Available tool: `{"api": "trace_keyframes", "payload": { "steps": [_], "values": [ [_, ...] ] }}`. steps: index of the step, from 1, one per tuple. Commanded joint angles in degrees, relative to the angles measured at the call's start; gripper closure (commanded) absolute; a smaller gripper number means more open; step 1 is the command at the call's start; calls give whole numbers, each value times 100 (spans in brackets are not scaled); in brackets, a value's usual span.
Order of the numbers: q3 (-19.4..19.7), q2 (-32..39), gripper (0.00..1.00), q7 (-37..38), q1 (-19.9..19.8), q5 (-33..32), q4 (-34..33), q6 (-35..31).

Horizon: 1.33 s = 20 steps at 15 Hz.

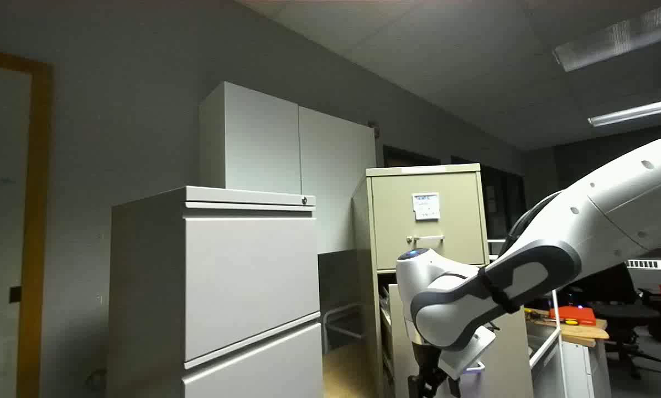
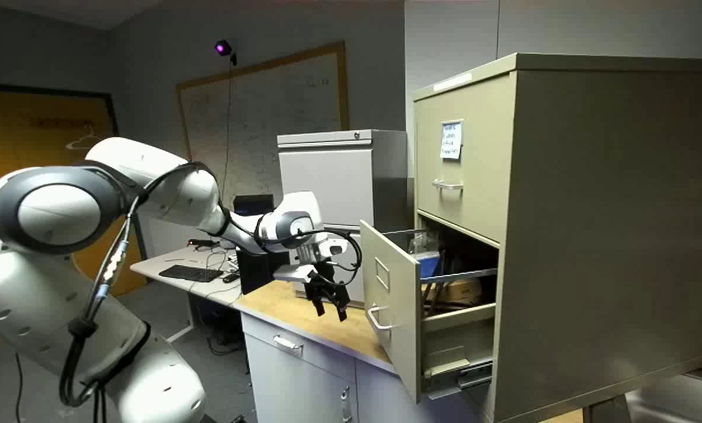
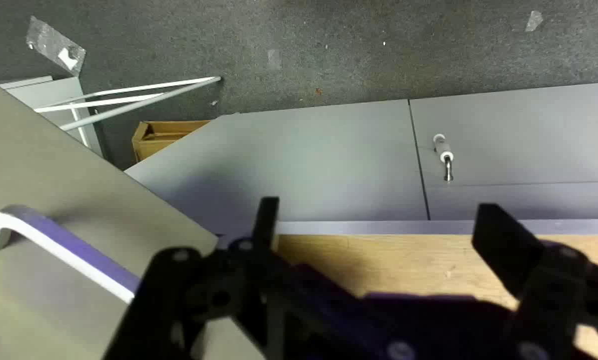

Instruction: Close the bottom drawer of the right cabinet

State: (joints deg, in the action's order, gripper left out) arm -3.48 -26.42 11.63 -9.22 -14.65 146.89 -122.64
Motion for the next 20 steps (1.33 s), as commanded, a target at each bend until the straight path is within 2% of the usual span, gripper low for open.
{"api": "trace_keyframes", "payload": {
  "steps": [1,6,9,10,11,15,20],
  "values": [
    [85,3,0,34,93,-41,-11,24],
    [92,-6,0,31,91,-23,-24,76],
    [71,-47,0,318,43,-25,-19,-8],
    [54,-85,25,505,26,5,-17,-64],
    [33,-121,25,694,8,13,-14,-127],
    [-79,-302,57,1720,-92,86,-28,-666],
    [-393,-444,95,3022,-507,-160,-17,-1456]
  ]
}}
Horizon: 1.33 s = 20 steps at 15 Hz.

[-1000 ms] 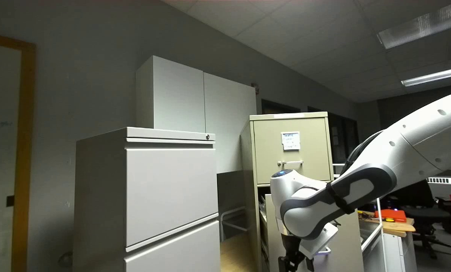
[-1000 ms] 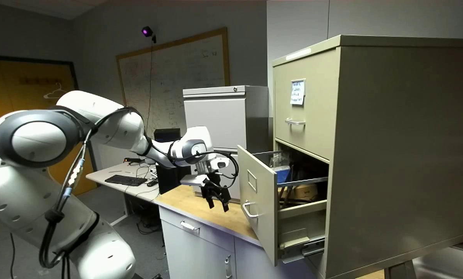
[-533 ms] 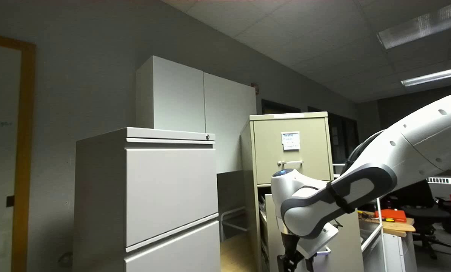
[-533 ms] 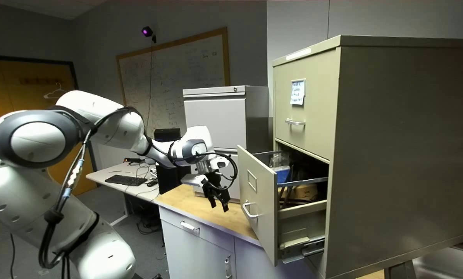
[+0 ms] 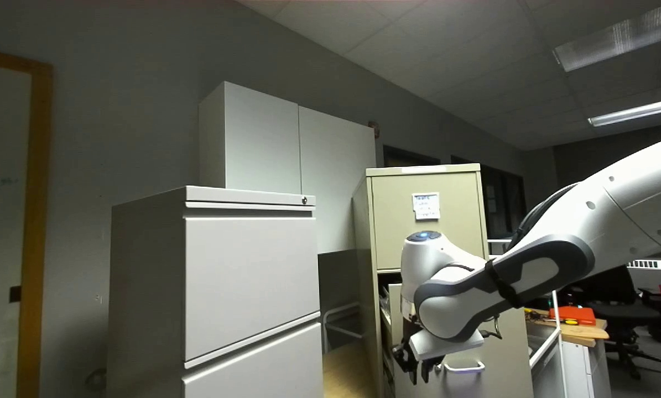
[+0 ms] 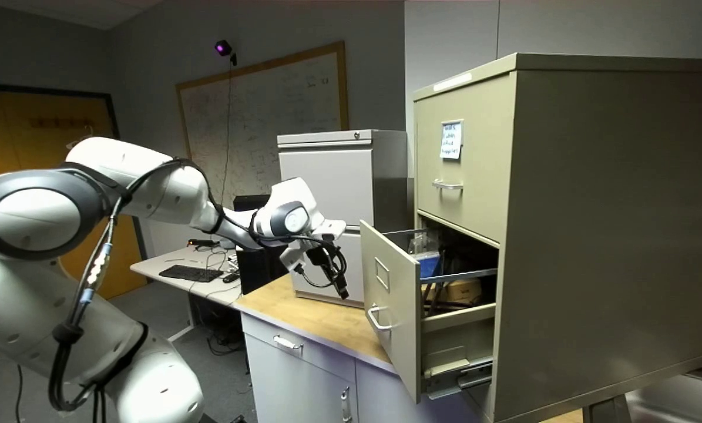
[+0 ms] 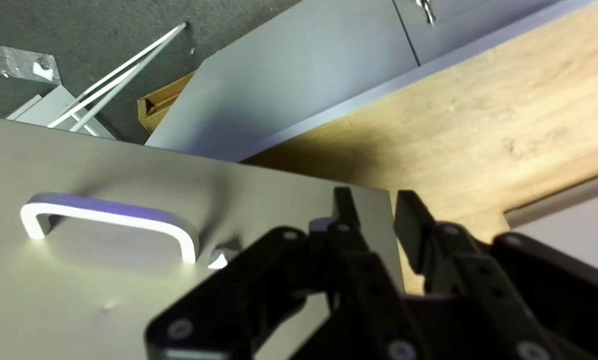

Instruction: Close the bottom drawer of the right cabinet

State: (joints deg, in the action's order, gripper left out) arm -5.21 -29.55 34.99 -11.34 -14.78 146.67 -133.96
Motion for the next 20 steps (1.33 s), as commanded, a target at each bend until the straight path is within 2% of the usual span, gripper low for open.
{"api": "trace_keyframes", "payload": {
  "steps": [1,8,13,16,19,20],
  "values": [
    [-275,-123,98,946,-406,-202,2,-512],
    [-722,119,100,3079,-1489,-1002,-109,-1587],
    [-1148,390,100,4930,-2002,-1759,-367,-1786],
    [-1373,722,99,6164,-2333,-2525,-716,-1833],
    [-1430,1215,99,7575,-2424,-3627,-1261,-1588],
    [-2252,1391,99,8081,-2939,-3670,-1531,-1432]
  ]
}}
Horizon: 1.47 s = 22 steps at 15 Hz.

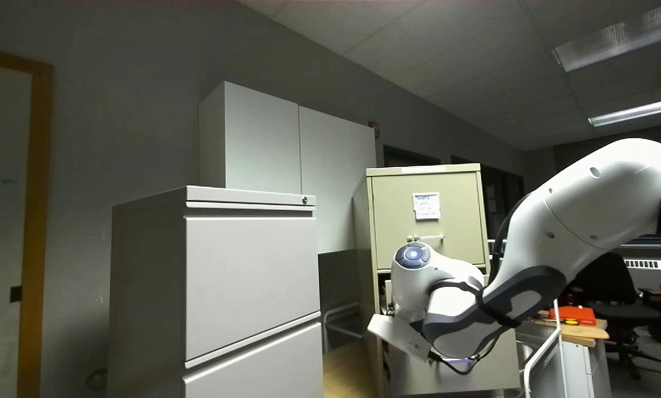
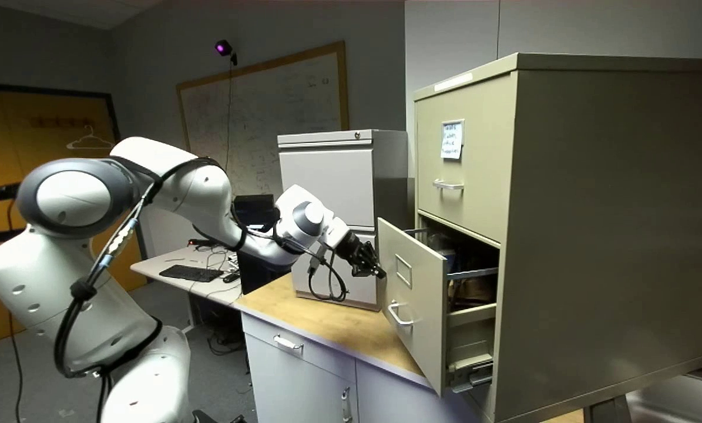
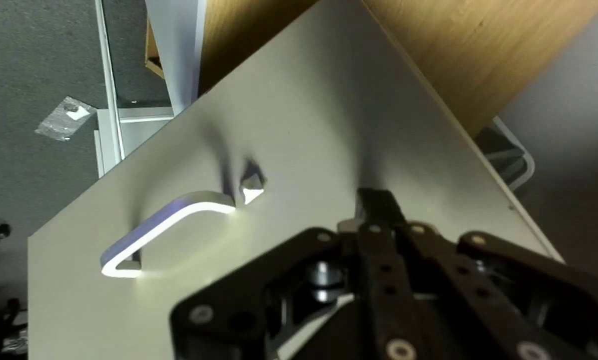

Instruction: Close the bottom drawer of the right cabinet

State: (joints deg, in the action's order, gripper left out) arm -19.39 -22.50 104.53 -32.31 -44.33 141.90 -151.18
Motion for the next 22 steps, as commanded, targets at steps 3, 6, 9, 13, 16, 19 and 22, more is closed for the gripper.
{"api": "trace_keyframes", "payload": {
  "steps": [3,6,9,13,16,19,22],
  "values": [
    [-1542,1241,100,2493,-1279,-1710,-1751,1104],
    [-1969,1846,100,3348,-1559,-2953,-2399,2104],
    [-1184,2610,100,3918,-228,-4000,-2969,3473],
    [-105,3264,100,3907,1125,-4595,-3625,4406],
    [816,3506,100,3749,2080,-4536,-3914,4656],
    [1292,3616,100,3473,2547,-4336,-4028,4756],
    [1540,3662,100,3387,2785,-4299,-4107,4783]
  ]
}}
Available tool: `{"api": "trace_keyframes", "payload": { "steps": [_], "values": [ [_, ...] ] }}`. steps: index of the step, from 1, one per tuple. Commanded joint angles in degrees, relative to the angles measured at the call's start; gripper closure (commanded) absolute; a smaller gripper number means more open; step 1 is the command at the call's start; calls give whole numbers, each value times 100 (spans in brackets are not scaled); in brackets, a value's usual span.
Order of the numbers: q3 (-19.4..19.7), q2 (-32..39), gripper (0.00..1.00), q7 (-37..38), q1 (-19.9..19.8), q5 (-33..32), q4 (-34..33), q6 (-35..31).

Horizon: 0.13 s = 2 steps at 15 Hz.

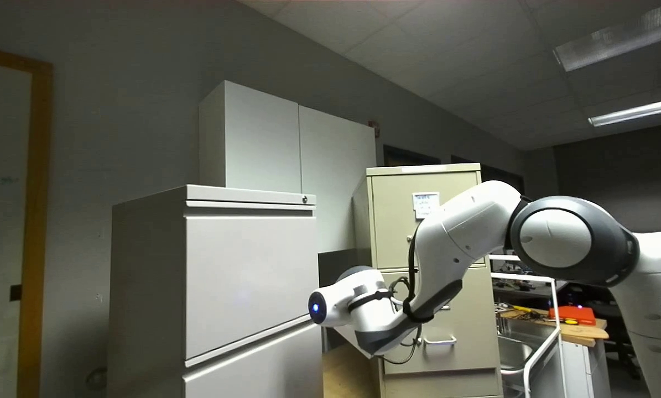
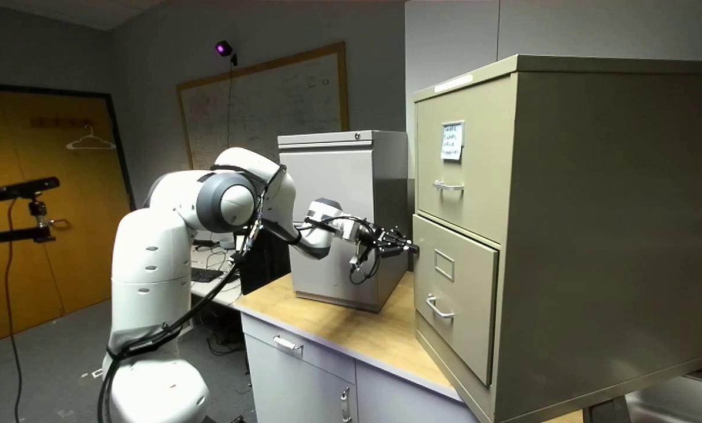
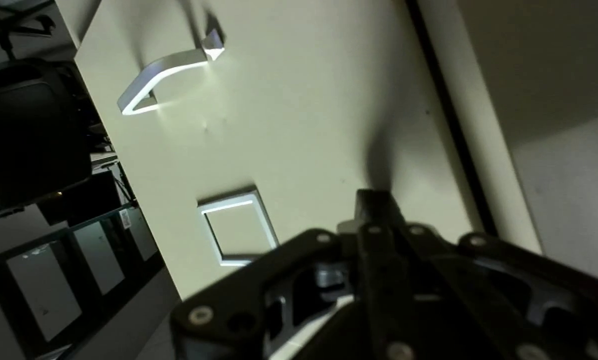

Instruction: Close the bottom drawer of the right cabinet

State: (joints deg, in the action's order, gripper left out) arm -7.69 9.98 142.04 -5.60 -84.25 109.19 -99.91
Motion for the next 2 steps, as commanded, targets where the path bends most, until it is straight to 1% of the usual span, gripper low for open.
{"api": "trace_keyframes", "payload": {
  "steps": [1,2],
  "values": [
    [426,435,100,-443,166,-281,-857,-282],
    [472,454,100,-538,216,-261,-870,-178]
  ]
}}
